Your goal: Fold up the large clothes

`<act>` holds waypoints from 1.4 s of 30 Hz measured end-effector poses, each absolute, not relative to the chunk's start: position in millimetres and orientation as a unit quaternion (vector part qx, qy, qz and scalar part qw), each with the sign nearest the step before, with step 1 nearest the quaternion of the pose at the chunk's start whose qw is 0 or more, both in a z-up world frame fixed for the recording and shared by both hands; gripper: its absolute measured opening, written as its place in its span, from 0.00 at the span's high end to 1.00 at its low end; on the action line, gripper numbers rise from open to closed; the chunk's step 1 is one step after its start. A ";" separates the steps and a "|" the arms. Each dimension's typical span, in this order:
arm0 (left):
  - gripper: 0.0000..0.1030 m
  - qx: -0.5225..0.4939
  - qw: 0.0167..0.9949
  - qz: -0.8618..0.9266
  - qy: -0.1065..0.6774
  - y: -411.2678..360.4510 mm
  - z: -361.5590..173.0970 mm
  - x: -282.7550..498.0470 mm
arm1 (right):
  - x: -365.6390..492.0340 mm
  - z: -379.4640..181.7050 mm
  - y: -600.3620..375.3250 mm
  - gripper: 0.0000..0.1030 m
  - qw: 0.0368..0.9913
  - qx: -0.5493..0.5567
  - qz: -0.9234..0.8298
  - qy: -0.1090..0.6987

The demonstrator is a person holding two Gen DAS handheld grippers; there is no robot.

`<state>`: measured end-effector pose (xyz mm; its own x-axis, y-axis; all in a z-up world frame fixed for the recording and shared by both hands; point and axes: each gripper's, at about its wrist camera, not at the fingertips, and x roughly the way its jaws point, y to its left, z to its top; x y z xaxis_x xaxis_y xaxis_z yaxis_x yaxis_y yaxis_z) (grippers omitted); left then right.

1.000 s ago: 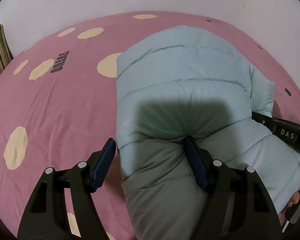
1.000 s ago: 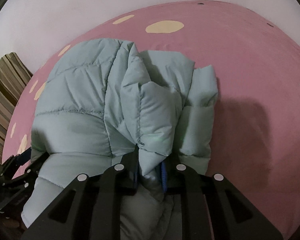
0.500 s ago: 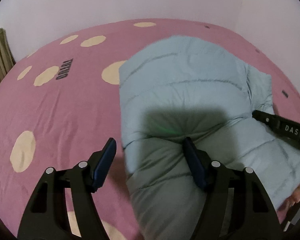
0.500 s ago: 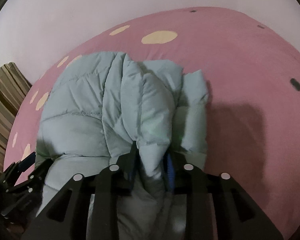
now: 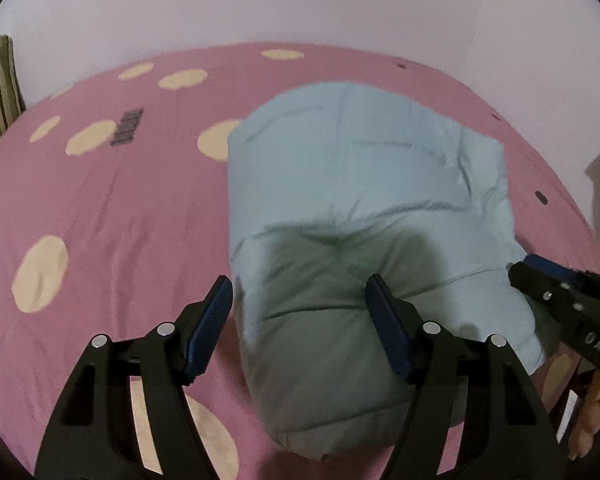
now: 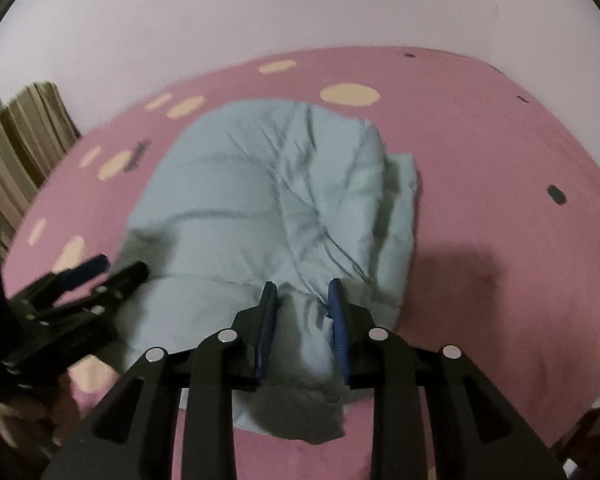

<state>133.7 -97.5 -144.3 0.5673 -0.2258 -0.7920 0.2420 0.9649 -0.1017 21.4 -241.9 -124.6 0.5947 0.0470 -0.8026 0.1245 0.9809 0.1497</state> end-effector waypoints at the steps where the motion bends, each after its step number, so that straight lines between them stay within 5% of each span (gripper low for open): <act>1: 0.33 0.009 0.883 -0.133 0.451 -97.9 -147.8 135.1 | 22.5 -131.4 -243.9 0.74 0.883 0.100 -0.023 0.459; 11: 0.31 0.029 0.868 -0.125 0.479 -106.7 -179.9 146.3 | 35.7 -179.5 -248.8 0.73 0.865 0.114 -0.018 0.489; 42: 0.33 0.035 0.869 -0.125 0.478 -101.6 -161.6 143.1 | 21.7 -162.6 -244.0 0.71 0.872 0.124 -0.026 0.473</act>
